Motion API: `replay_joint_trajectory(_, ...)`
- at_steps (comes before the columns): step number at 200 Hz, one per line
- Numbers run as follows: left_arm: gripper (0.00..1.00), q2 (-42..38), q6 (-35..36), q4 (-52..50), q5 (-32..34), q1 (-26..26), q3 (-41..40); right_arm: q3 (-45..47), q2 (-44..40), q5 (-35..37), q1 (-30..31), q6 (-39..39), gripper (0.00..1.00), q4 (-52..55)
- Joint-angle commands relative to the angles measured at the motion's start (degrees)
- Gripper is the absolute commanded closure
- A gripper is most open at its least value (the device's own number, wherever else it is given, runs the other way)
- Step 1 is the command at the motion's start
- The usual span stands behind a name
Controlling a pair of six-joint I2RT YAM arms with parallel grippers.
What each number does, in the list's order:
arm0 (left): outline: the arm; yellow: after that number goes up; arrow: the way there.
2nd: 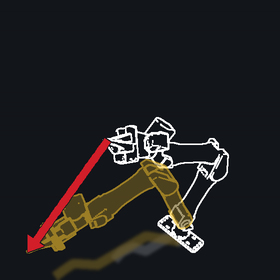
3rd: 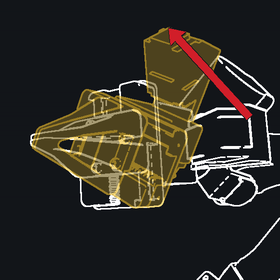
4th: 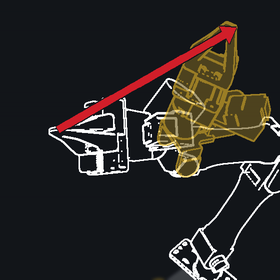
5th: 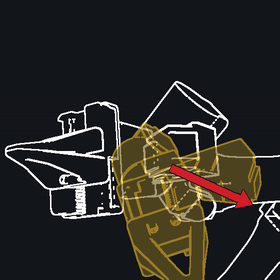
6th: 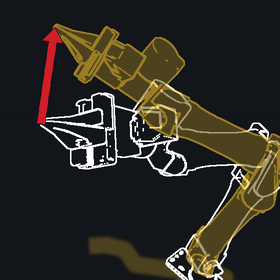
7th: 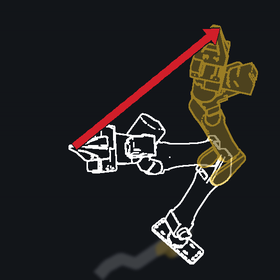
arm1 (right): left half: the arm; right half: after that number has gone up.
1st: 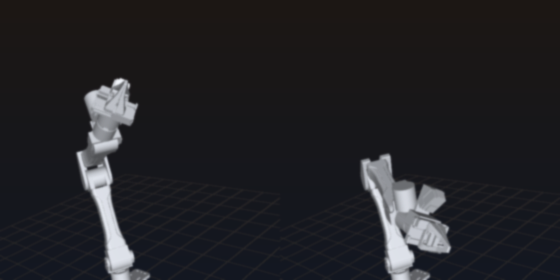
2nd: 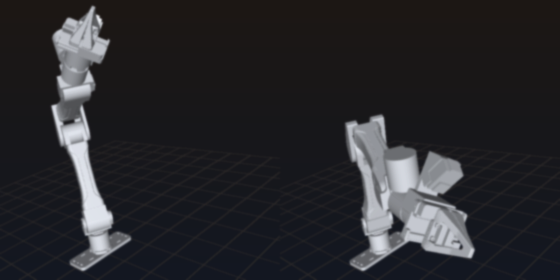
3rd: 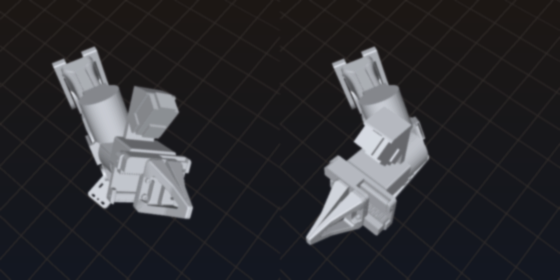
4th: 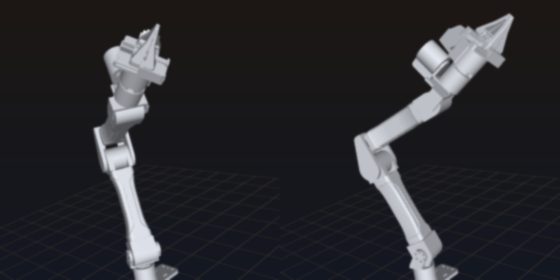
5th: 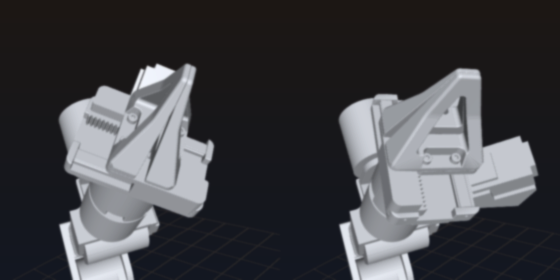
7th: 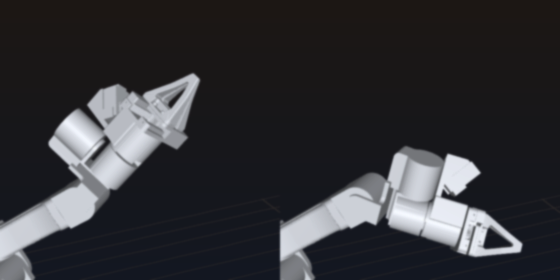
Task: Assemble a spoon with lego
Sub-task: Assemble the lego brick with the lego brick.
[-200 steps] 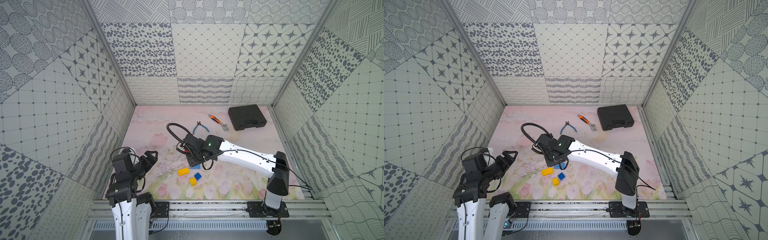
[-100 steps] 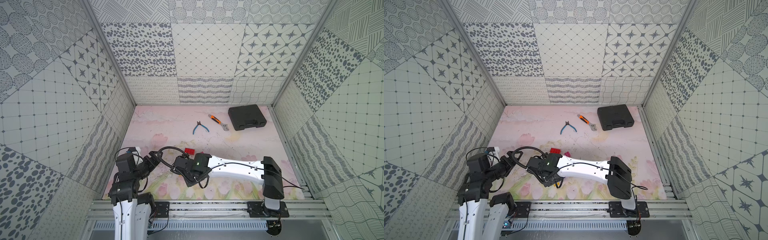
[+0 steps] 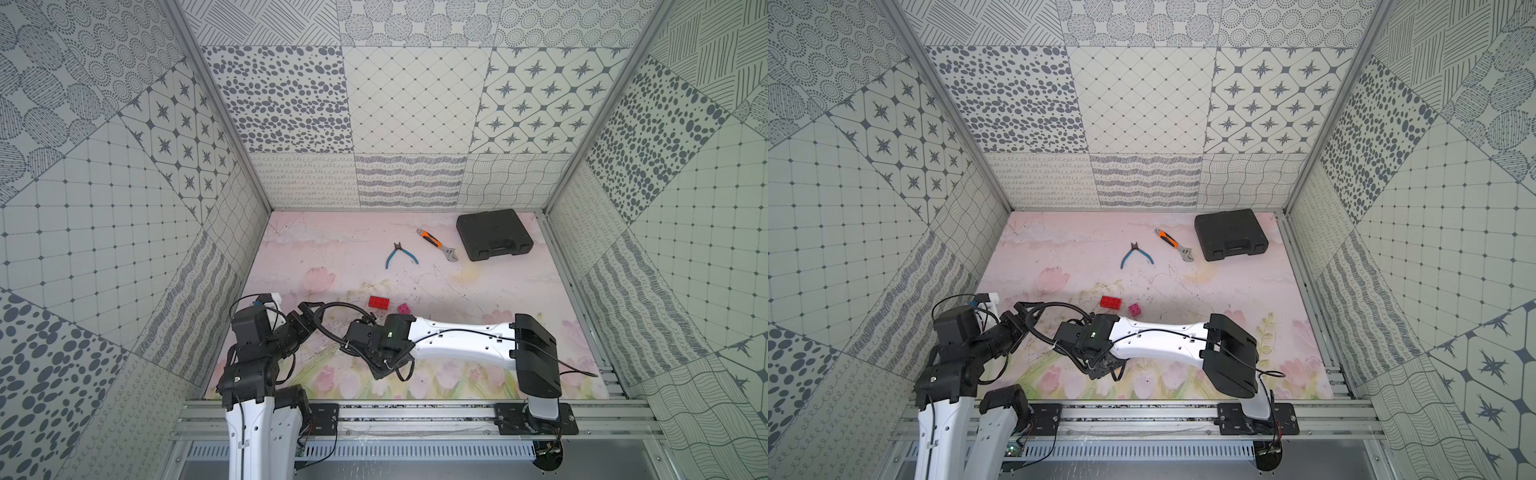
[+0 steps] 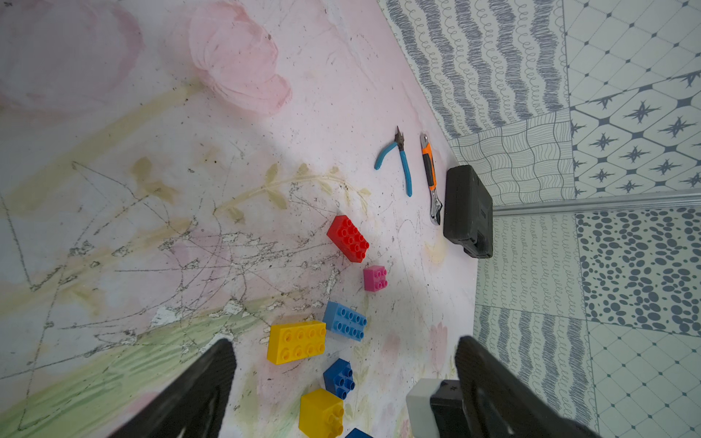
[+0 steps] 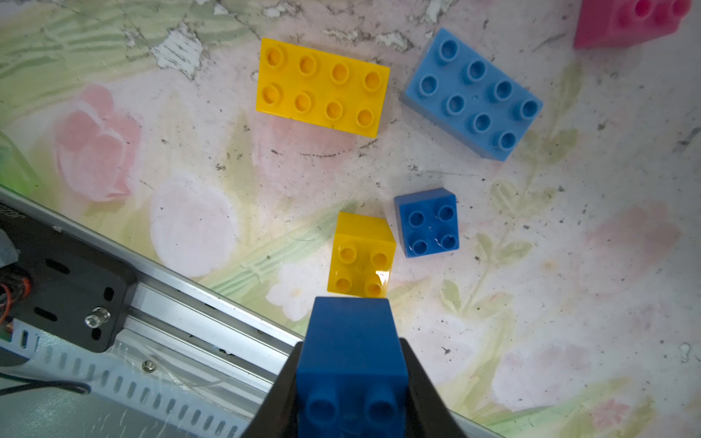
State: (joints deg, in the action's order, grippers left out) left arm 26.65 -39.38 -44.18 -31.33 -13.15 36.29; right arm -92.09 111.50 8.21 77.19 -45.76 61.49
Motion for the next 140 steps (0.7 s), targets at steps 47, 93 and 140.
replay_joint_trajectory(47, 0.1, -2.28, 6.77, 1.5, -9.42, 0.23, 5.23, 2.76, 0.01, 0.34, -0.37, 0.05, 0.89, -4.88)
replay_joint_trajectory(93, 0.1, -0.48, 10.24, -3.37, -8.29, 0.36, 13.82, 4.44, 0.1, 0.0, -0.46, 0.17, 0.89, -6.16)
replay_joint_trajectory(140, 0.09, 0.45, 12.38, -2.26, -13.32, 0.36, 22.13, 4.7, -0.12, 0.38, -1.12, -0.25, 0.89, -6.33)
